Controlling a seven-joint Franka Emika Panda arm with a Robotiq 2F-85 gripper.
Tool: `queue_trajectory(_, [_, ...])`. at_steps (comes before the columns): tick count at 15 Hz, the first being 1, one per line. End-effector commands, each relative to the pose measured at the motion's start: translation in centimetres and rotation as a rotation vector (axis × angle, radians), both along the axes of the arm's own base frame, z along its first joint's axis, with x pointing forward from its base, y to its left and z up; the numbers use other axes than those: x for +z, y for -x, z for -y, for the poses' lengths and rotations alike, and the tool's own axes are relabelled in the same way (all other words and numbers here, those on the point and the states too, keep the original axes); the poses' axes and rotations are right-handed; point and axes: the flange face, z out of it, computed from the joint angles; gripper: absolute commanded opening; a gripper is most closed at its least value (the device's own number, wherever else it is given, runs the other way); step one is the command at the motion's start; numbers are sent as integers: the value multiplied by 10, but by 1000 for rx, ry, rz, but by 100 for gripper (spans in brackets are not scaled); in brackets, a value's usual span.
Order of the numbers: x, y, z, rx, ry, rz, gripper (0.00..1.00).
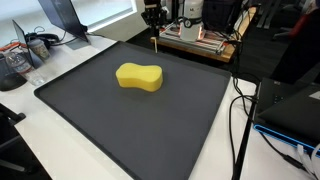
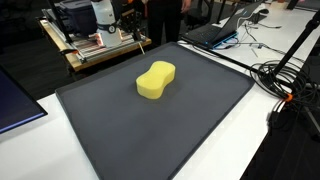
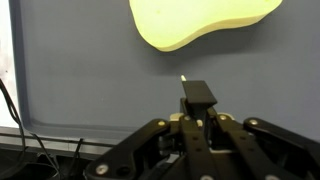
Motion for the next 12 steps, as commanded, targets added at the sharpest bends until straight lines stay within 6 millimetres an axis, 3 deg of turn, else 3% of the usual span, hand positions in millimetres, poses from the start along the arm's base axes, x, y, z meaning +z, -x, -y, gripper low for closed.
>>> queue_trajectory(1, [6,-8,-26,-114,2,6,3])
queue_trajectory(7, [20,-5,-32,17,54,48,3])
queue_trajectory(12, [19,4,-21,96,115,8,3])
